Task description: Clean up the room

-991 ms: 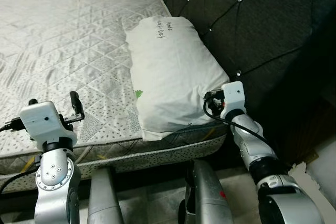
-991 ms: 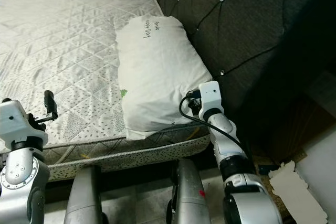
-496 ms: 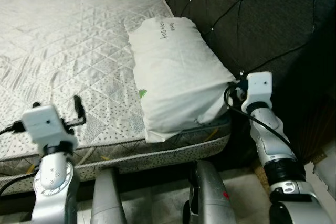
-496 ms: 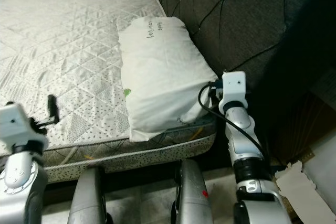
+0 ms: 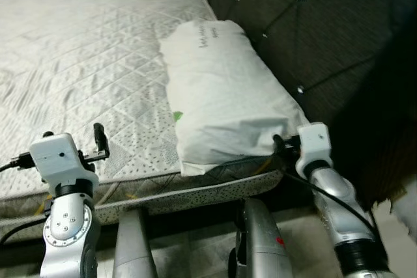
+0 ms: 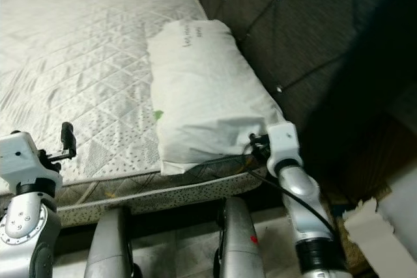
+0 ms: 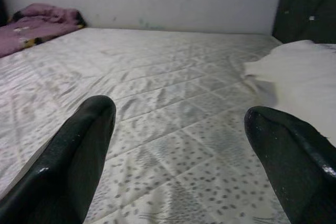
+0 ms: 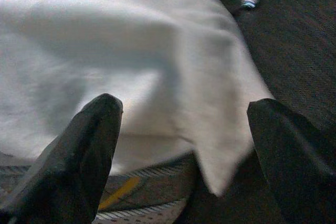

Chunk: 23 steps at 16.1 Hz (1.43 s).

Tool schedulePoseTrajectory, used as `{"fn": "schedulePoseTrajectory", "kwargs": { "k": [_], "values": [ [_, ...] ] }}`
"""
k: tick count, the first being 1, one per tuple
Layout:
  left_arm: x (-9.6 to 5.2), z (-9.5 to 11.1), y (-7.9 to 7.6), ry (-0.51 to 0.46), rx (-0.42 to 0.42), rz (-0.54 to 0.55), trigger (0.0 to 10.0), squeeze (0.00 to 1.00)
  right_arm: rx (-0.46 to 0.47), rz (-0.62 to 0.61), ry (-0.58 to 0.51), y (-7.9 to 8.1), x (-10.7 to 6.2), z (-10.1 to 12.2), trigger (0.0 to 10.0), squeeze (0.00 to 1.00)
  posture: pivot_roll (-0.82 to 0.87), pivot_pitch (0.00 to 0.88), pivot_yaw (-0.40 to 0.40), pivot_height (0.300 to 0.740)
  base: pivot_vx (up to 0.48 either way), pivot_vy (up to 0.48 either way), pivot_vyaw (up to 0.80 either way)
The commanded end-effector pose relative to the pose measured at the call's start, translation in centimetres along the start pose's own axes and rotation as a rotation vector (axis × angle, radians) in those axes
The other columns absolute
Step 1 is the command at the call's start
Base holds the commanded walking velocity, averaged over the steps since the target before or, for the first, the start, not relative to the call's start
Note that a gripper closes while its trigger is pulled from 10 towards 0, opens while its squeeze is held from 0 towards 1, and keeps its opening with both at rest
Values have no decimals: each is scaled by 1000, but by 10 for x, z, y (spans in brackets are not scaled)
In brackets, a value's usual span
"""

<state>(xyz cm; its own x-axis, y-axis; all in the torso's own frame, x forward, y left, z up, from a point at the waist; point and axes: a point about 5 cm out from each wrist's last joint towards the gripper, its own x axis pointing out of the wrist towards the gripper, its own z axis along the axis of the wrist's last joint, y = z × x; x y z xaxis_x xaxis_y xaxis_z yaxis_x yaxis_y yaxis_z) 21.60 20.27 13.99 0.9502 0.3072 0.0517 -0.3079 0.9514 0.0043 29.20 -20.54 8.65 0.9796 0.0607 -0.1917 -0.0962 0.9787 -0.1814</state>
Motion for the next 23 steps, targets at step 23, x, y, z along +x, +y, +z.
{"fn": "schedulePoseTrajectory", "kwargs": {
  "k": [23],
  "values": [
    [0,5,-7,-36,-6,16,10000,0,290,328,-310,103,0,86,10000,0,-16,34,-11,642,0,0,-20]
  ]
}}
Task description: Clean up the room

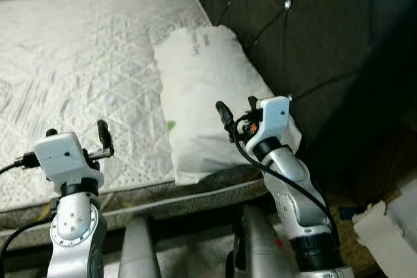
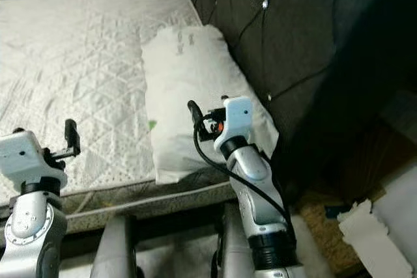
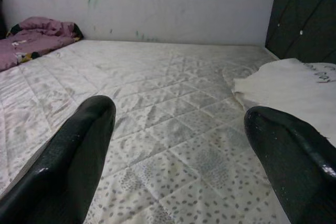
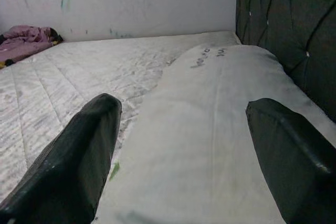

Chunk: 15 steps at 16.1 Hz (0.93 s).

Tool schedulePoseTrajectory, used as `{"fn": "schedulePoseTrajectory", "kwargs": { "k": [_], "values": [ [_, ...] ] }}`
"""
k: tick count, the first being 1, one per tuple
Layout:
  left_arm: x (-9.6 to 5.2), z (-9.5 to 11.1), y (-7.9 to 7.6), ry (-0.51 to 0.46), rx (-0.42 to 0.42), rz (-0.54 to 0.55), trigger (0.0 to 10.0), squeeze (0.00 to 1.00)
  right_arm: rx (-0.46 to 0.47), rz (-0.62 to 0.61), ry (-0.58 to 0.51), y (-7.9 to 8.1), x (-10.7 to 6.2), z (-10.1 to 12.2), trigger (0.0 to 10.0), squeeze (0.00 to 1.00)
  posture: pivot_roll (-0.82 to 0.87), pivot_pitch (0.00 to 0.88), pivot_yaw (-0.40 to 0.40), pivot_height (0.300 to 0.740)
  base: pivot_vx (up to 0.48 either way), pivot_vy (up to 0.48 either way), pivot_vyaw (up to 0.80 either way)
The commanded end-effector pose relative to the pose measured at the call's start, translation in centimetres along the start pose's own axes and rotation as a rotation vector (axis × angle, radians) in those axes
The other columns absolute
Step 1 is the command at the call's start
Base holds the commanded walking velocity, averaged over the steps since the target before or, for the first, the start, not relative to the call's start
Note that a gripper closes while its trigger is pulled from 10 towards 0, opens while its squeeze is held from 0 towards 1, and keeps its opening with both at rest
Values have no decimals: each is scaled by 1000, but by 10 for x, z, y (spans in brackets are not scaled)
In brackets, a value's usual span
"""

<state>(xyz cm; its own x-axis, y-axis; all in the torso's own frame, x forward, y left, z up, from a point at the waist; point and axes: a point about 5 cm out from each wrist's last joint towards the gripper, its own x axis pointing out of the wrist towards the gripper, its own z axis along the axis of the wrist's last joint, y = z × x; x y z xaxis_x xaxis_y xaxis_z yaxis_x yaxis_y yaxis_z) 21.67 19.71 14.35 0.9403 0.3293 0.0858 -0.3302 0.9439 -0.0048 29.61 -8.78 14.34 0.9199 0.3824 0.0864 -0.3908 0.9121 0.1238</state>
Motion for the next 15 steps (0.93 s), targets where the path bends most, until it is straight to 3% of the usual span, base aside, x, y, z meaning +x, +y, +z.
{"fn": "schedulePoseTrajectory", "kwargs": {
  "k": [1,7,9,13,15],
  "values": [
    [1,1,-2,-1,0,-8,10000,0,7,9,-25,0,2,8,10000,0,-16,34,-11,655,0,0,-444],
    [3,1,-2,-11,6,-9,10000,0,23,5,-25,-1,4,8,10000,0,-10,17,-13,716,0,0,-448],
    [3,3,-3,-21,41,2,10000,0,24,5,-25,-1,5,8,10000,0,-8,13,-14,737,0,0,-453],
    [5,2,-3,-21,57,6,10000,0,-35,-22,-7,-4,6,5,10000,0,-7,12,-15,740,0,0,-219],
    [5,2,-4,-20,56,5,10000,0,-21,-21,-29,-6,5,6,10000,0,-8,12,-16,740,0,0,0]
  ]
}}
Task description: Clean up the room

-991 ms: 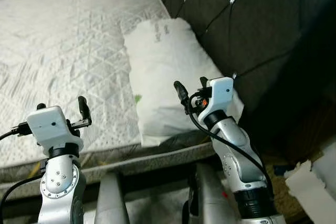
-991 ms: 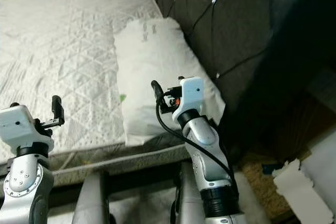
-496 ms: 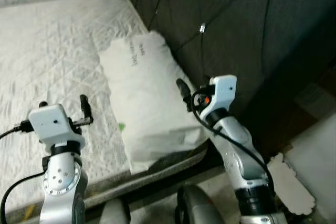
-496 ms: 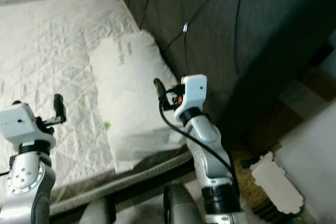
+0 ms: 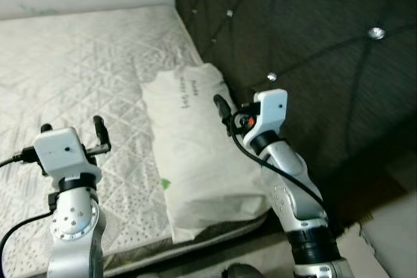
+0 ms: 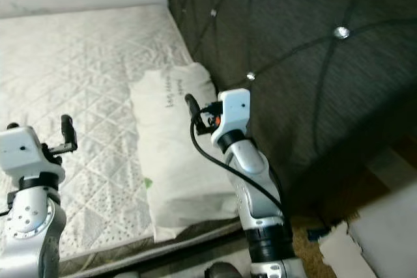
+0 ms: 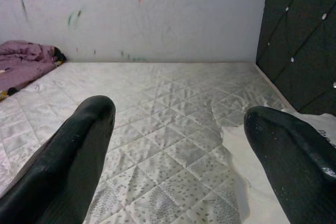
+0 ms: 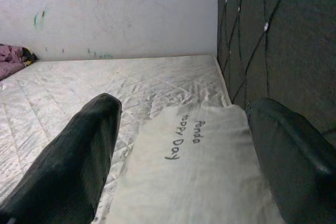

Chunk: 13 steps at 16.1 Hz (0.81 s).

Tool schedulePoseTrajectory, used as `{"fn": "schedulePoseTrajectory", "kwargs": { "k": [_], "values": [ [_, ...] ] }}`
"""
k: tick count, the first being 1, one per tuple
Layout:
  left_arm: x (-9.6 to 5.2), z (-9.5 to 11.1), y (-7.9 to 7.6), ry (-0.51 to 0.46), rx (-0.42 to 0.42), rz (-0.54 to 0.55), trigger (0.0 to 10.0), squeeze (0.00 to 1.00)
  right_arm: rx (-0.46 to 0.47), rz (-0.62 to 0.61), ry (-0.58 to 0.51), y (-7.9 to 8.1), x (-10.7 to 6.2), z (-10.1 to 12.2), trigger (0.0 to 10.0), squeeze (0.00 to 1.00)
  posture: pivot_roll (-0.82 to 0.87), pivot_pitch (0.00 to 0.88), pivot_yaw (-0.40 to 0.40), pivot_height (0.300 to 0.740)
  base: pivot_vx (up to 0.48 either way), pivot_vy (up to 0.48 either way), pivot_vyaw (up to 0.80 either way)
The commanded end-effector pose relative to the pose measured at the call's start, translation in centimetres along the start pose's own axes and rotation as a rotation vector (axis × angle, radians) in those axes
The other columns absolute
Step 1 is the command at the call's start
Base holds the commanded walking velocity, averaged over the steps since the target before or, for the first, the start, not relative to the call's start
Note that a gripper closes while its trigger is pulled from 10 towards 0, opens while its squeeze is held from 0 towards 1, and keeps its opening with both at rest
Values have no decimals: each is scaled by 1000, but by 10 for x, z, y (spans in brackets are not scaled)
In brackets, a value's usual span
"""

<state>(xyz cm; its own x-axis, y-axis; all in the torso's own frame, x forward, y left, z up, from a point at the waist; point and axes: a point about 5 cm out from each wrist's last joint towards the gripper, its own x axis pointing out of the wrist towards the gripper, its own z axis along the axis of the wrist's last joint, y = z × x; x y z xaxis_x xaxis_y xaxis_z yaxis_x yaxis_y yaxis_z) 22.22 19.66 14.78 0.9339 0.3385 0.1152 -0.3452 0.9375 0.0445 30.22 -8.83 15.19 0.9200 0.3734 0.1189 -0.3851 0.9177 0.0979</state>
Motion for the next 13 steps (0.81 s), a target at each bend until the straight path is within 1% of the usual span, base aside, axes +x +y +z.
{"fn": "schedulePoseTrajectory", "kwargs": {
  "k": [1,3,5,6,8,9,11,12,13],
  "values": [
    [0,-2,-2,10,3,-8,10000,0,1,-7,-6,-5,-1,0,10000,0,-6,12,-17,740,0,0,0],
    [-1,-2,-2,11,-7,-14,10000,0,-9,-5,-3,-5,0,0,10000,0,-6,12,-16,740,0,0,0],
    [-2,-4,0,32,11,17,10000,0,-7,-3,1,-5,0,-1,10000,0,-4,9,-19,740,0,0,0],
    [-2,-7,0,52,-16,13,10000,0,-1,0,3,-5,0,-2,10000,0,-3,9,-20,740,0,0,0],
    [-3,-5,-3,38,-9,-13,10000,0,0,10,5,-3,1,-2,10000,0,-4,9,-19,740,0,0,0],
    [-2,-5,-5,33,10,-24,10000,0,7,19,8,-3,2,-3,10000,0,-4,4,-19,740,0,0,0],
    [0,-4,-5,30,4,-24,10000,0,-16,28,9,0,5,-3,10000,0,-4,0,-19,740,0,0,0],
    [1,-5,-5,31,0,-21,10000,0,1,24,18,0,7,-5,10000,0,-3,0,-19,740,0,0,0],
    [2,-5,-5,35,-7,-16,10000,0,-16,34,14,1,8,-4,10000,0,-1,0,-20,740,0,0,0]
  ]
}}
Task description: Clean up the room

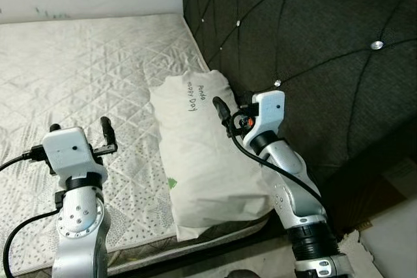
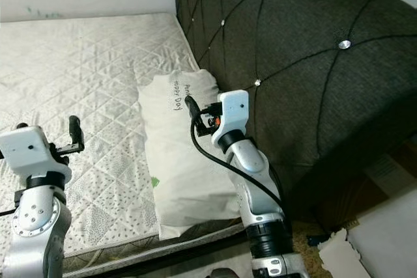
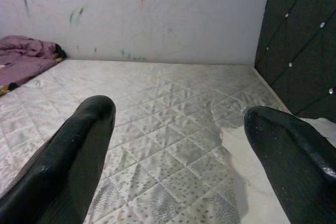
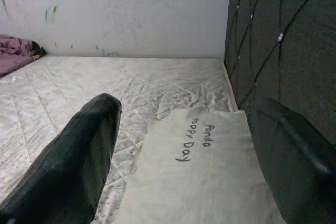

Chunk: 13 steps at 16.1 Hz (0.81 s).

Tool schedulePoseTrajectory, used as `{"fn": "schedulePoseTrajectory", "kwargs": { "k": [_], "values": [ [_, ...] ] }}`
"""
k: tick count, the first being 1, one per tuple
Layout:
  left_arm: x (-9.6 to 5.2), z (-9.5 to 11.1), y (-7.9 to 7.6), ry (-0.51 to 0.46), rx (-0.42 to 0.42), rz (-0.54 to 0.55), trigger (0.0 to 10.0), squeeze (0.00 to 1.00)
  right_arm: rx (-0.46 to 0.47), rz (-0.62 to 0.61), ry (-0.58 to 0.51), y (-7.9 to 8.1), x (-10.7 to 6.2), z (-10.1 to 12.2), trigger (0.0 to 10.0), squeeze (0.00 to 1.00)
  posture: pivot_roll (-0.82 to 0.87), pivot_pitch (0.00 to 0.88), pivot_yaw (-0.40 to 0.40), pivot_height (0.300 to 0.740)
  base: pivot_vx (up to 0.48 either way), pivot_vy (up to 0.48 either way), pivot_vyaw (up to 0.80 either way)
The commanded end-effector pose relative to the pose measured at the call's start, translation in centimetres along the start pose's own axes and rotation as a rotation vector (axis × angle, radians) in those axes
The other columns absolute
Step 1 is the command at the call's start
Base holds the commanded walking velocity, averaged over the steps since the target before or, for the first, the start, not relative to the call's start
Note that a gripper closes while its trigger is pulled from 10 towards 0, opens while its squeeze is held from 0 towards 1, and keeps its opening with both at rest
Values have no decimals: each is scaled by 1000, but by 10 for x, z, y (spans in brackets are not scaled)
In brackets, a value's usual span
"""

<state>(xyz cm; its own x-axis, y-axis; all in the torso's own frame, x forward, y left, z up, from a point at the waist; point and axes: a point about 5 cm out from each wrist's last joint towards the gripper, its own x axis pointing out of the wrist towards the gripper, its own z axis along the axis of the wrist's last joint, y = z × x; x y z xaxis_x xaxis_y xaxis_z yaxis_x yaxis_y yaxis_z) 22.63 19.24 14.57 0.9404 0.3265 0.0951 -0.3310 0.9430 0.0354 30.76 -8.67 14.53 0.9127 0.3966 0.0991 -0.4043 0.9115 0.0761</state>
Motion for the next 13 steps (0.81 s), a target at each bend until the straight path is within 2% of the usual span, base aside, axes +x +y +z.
{"fn": "schedulePoseTrajectory", "kwargs": {
  "k": [1,2,3,5,7,11,13],
  "values": [
    [1,-2,0,13,2,-2,10000,0,-25,21,-16,3,4,4,10000,0,1,0,-21,740,0,0,731],
    [0,-1,-1,12,-3,-1,10000,0,-26,26,-14,4,5,4,10000,0,2,0,-22,740,0,0,731],
    [-1,-2,0,15,36,30,10000,0,-22,26,-12,3,6,3,10000,0,3,0,-25,740,0,0,738],
    [-2,-2,-2,17,-19,-7,10000,0,-22,28,-12,3,7,3,10000,0,4,0,-28,740,0,0,744],
    [-3,-4,-3,28,-28,-22,10000,0,-16,22,-15,2,7,3,10000,0,4,0,-33,740,0,0,744],
    [-7,-5,-4,50,-38,-55,10000,0,7,-24,-7,-6,5,2,10000,0,3,0,-30,740,0,0,0],
    [-16,-8,1,66,-35,-61,10000,0,2,-49,-12,-11,1,3,10000,0,4,0,-27,740,0,0,0]
  ]
}}
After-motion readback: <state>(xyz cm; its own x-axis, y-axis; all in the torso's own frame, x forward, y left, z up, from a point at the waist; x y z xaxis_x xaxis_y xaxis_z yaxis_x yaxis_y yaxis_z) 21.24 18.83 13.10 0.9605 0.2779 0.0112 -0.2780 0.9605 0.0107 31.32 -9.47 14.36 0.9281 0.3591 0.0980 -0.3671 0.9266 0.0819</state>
